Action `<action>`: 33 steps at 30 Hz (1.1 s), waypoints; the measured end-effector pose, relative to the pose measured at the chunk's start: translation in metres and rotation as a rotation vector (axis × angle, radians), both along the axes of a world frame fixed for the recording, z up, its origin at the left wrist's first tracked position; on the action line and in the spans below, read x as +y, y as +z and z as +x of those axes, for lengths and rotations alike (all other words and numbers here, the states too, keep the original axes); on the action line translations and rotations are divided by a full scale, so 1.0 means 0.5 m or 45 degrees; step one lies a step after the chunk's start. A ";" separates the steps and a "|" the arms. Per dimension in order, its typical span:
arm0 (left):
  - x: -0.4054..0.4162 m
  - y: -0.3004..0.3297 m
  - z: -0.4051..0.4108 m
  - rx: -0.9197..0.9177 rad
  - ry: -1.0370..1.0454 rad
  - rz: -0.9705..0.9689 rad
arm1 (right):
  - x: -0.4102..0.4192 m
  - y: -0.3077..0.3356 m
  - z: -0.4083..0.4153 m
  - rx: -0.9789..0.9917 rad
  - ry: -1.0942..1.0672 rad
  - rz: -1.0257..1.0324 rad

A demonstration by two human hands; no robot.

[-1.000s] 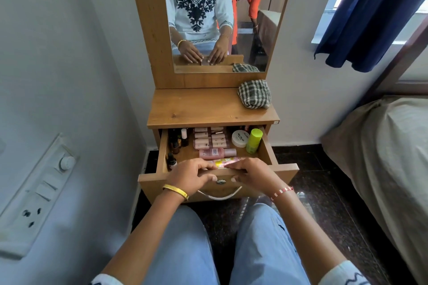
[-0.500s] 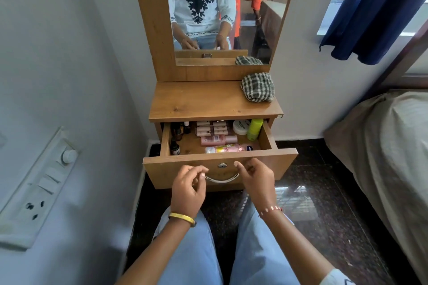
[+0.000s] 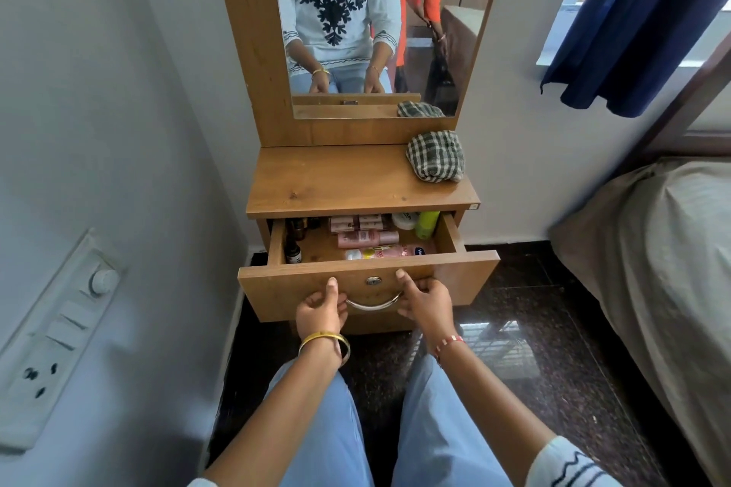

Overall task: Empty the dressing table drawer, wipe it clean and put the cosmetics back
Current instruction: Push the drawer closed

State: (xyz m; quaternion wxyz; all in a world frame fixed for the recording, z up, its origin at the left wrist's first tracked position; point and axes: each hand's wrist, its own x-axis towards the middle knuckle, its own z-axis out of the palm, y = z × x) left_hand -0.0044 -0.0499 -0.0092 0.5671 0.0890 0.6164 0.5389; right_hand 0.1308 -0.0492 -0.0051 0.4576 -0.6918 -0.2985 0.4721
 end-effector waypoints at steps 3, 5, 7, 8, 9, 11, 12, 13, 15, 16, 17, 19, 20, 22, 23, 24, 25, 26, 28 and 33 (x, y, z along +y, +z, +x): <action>0.010 0.018 0.000 0.012 -0.026 0.037 | 0.032 -0.003 0.001 -0.068 0.023 0.001; 0.016 0.031 0.000 0.020 -0.071 0.084 | 0.052 -0.004 0.003 -0.105 0.043 0.005; 0.028 0.042 0.001 0.014 -0.137 0.130 | 0.074 -0.002 0.005 -0.128 0.071 -0.001; 0.037 0.047 0.002 0.001 -0.159 0.143 | 0.086 -0.001 0.007 -0.134 0.084 -0.004; 0.047 0.050 0.002 -0.016 -0.172 0.148 | 0.098 0.001 0.008 -0.143 0.090 -0.008; 0.070 0.054 0.002 -0.066 -0.168 0.141 | 0.124 0.001 0.011 -0.185 0.090 -0.025; 0.082 0.056 0.002 -0.094 -0.162 0.135 | 0.136 0.001 0.012 -0.206 0.087 -0.033; 0.092 0.057 0.001 -0.121 -0.158 0.130 | 0.147 0.001 0.012 -0.219 0.086 -0.037; 0.111 0.058 -0.002 -0.168 -0.147 0.129 | 0.168 0.003 0.011 -0.241 0.086 -0.038; 0.118 0.058 -0.003 -0.188 -0.143 0.132 | 0.177 0.002 0.011 -0.251 0.085 -0.037; 0.126 0.058 -0.004 -0.207 -0.140 0.133 | 0.187 0.003 0.010 -0.257 0.084 -0.038; 0.139 0.059 -0.006 -0.239 -0.138 0.135 | 0.205 0.003 0.009 -0.256 0.081 -0.047; 0.145 0.061 -0.007 -0.252 -0.138 0.139 | 0.214 0.003 0.009 -0.254 0.077 -0.054; 0.158 0.063 -0.010 -0.266 -0.130 0.139 | 0.229 0.006 0.009 -0.261 0.067 -0.069; 0.164 0.065 -0.012 -0.271 -0.129 0.142 | 0.234 0.007 0.010 -0.273 0.068 -0.072; 0.167 0.067 -0.013 -0.277 -0.130 0.149 | 0.237 0.007 0.011 -0.284 0.070 -0.070; 0.171 0.068 -0.013 -0.281 -0.135 0.149 | 0.240 0.005 0.012 -0.285 0.070 -0.067; 0.172 0.067 -0.013 -0.282 -0.143 0.145 | 0.239 0.003 0.013 -0.277 0.071 -0.062; 0.170 0.065 -0.012 -0.263 -0.165 0.136 | 0.238 0.000 0.013 -0.245 0.071 -0.061; 0.171 0.058 -0.010 -0.242 -0.194 0.115 | 0.236 0.005 0.011 -0.221 0.071 -0.072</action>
